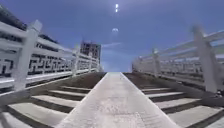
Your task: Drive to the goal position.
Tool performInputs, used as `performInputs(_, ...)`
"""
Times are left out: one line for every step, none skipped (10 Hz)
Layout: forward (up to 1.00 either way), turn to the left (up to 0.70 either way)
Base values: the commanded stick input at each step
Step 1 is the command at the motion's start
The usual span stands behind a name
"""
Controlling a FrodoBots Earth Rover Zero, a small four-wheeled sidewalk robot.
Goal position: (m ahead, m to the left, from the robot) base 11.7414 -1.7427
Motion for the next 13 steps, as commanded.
performInputs(0.45, 0.00)
performInputs(0.45, 0.00)
performInputs(0.45, 0.00)
performInputs(0.45, 0.00)
performInputs(0.45, 0.00)
performInputs(0.45, 0.00)
performInputs(0.45, 0.00)
performInputs(0.45, 0.00)
performInputs(0.45, 0.00)
performInputs(0.45, 0.00)
performInputs(0.45, 0.00)
performInputs(0.45, 0.00)
performInputs(0.45, 0.00)
